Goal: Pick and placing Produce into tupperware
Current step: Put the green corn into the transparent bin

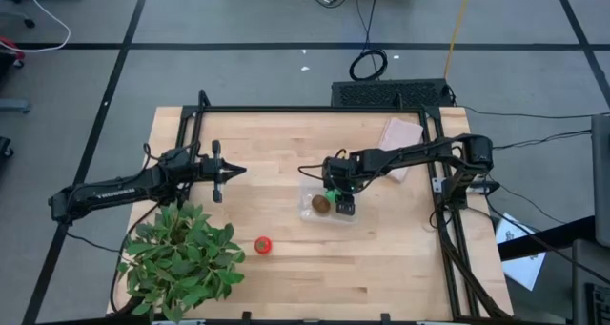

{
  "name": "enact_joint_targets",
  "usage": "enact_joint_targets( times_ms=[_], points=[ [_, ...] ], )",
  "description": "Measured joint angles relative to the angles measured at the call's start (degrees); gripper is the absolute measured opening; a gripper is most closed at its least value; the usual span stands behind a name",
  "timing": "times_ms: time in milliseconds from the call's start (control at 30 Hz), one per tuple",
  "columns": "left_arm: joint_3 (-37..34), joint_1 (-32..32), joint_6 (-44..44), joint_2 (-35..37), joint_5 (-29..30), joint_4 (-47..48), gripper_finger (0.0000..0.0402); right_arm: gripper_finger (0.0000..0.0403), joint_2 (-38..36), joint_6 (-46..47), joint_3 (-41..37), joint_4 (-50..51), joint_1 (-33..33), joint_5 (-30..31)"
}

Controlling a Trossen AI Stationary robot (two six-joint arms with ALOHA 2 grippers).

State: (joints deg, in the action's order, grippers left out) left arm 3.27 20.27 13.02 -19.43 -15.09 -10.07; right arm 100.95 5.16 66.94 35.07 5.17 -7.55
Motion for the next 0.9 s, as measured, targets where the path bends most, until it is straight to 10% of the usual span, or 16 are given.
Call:
enact_joint_targets(
  times_ms=[900],
  points=[
    [0.0,-0.01,-0.17,0.01,-0.02,-0.02,0.0017,0.0201,2.73,-3.23,0.31,-0.58,0.9,-0.01]
  ],
)
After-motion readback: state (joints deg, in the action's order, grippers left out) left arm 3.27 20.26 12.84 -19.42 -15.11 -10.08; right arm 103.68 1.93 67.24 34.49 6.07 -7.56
